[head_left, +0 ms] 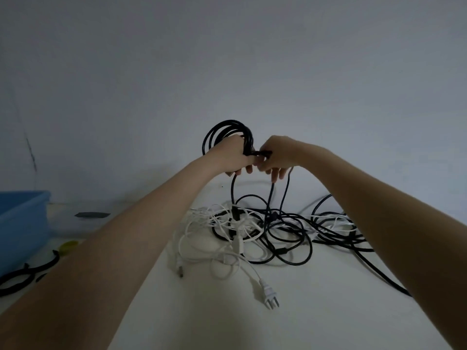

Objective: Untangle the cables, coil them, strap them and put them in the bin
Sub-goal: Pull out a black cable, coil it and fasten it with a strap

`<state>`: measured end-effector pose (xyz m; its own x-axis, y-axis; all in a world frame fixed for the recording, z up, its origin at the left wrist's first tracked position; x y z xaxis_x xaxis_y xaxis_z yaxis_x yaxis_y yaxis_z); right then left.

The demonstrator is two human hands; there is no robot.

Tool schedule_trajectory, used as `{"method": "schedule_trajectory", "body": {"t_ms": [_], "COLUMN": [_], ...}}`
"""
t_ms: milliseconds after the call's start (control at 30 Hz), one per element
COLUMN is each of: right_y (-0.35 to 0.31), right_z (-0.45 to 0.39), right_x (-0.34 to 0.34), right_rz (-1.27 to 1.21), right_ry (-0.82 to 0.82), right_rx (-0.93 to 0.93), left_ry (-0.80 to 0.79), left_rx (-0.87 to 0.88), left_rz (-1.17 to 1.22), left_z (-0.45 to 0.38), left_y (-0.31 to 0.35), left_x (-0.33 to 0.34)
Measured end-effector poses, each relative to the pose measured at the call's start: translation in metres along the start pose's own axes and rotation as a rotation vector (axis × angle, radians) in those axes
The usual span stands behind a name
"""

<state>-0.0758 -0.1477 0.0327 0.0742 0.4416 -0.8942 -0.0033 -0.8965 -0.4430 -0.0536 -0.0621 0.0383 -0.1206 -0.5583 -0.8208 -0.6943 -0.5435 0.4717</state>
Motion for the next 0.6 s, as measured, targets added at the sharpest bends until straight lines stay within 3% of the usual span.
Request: {"method": "schedule_trajectory", "body": {"t_ms": [133,233,333,433,600], "right_y": [0.000,-0.004,0.035,0.080,0.037], "right_z": [0.005,0.014,0.013,0.022,0.018], "right_x": [-0.041,-0.054,-0.037,-0.010,-0.005], "right_rz": [0.116,0.219,0.326,0.254,0.049], "right_ry": [0.330,0.412,0.197,-0.077,0.021], "right_rx": [-0.106,-0.167,0.033,0.270,-0.008], "left_ry": [0.025,0.063,0.124,0.091,-0.237], "left_rx": [-0.011,-0.103,-0.263,-0.405,-0.346], "left_rz": [0.294,0.507,0.514,0.627,1.048], "left_z": [0.005,0.006,0.008,0.013,0.024], "left_y": [0.003,-0.001,-0.027,-0.055,-0.031], "left_x": [-0.004,-0.005,-0.005,0.000,0.027]}}
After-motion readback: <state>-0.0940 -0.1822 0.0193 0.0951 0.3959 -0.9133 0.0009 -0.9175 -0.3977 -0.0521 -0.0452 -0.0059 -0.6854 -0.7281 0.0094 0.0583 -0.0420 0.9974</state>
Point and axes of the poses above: each hand's wrist, its own z-axis away from the middle knuckle, its own x-axis out of the palm, y = z × x, the point moved 8 cm from there along -z, towards the middle knuckle, and after that the axes turned 1 degree about -z, right-handed, at the moved point
